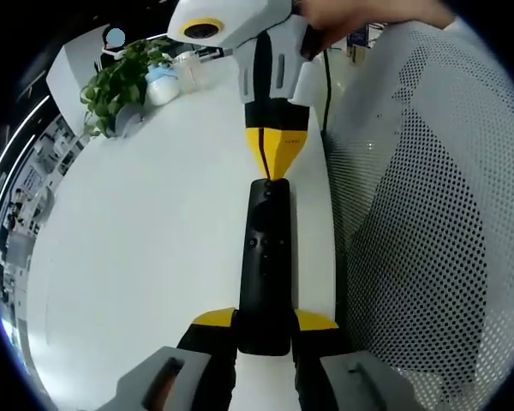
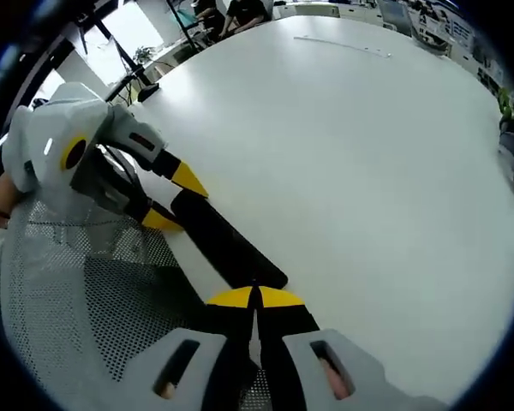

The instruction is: Press the specified remote control buttons in sequence, fully releasing each button before pressing the next.

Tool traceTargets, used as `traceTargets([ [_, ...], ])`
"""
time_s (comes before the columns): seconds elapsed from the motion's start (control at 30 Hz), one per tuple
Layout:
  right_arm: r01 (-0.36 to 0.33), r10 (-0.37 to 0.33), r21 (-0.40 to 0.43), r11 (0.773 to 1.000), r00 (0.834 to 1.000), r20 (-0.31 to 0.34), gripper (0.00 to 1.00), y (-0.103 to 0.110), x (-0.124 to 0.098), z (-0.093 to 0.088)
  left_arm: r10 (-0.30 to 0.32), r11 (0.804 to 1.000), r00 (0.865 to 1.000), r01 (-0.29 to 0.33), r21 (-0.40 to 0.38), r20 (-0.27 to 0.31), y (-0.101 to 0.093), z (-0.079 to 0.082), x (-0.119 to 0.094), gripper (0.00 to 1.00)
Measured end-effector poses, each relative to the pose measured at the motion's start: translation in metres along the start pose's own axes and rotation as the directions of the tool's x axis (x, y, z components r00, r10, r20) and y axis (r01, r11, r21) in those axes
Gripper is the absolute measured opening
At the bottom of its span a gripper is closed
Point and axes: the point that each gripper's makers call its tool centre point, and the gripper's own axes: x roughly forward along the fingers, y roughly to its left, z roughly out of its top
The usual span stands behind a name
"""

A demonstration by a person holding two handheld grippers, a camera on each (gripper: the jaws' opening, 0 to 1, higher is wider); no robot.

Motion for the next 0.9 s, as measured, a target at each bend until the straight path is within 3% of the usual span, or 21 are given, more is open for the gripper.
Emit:
traceTargets([
  [0.6,0.023,-0.024,-0.08,0.997,1.0,-0.018,0.0,0.0,0.0078,0.0006,-0.005,1.0,1.0,0.005,-0.004,-0.002,-0.0001,-0.0003,-0.0002,0.24],
  [0.9,0.023,-0.024,-0.032,0.999,0.999,-0.023,0.0,-0.0019,0.0074,-0.0002,-0.007,1.0,1.0,0.007,-0.009,-0.002,-0.0001,-0.0006,-0.0002,0.24],
])
